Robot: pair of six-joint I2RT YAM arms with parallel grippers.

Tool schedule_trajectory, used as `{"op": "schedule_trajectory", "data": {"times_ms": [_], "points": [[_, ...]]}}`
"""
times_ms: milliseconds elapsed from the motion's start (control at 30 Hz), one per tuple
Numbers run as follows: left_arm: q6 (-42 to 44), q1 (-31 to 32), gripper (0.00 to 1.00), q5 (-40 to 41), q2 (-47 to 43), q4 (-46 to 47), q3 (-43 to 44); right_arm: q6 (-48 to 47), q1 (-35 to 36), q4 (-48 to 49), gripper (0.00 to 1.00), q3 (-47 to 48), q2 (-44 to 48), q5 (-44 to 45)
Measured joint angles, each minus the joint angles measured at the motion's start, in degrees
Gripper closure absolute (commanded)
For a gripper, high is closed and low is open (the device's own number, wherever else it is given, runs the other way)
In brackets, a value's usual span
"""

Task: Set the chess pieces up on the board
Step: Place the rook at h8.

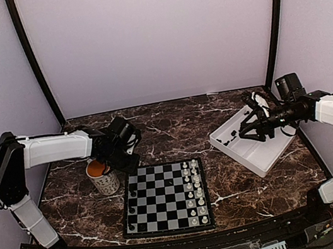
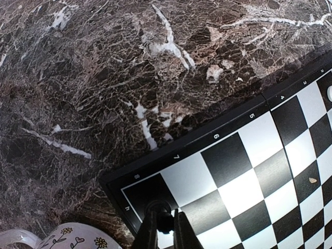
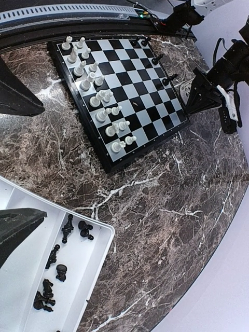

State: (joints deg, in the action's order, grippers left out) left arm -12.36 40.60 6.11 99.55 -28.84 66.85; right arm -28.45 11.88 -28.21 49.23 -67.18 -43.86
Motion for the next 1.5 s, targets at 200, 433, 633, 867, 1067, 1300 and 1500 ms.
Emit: {"op": "schedule_trajectory", "data": {"times_ms": [200,433,633,867,1067,1300,1500], "points": [[0.39,-0.2,0.91,-0.26,0.98,-2.03,1.55,-0.07,0.0,0.0,0.38,0.0,-0.11,0.02],[1.11,-0.22,0.91,-0.24,2.67,-4.04,3.56,-0.17,0.0,0.0,0.38,0.0,-0.11,0.02],[1.31,-0.22,0.88,-0.31,3.19,-4.98,4.28,-0.2,0.0,0.0,0.38,0.0,-0.33,0.02],[1.6,-0.26,0.84,-0.26,3.52,-5.68,4.48,-0.2,0.0,0.0,0.38,0.0,-0.59,0.07],[1.68,-0.26,0.83,-0.28,3.52,-5.77,4.48,-0.2,0.0,0.0,0.38,0.0,-0.79,0.15],[1.92,-0.26,0.78,-0.74,3.56,-5.77,4.48,-0.22,0.0,0.0,0.38,0.0,-0.85,0.2],[1.9,-0.26,0.77,-1.4,4.13,-5.79,5.14,-0.22,0.0,0.0,0.38,0.0,-0.85,0.2]]}}
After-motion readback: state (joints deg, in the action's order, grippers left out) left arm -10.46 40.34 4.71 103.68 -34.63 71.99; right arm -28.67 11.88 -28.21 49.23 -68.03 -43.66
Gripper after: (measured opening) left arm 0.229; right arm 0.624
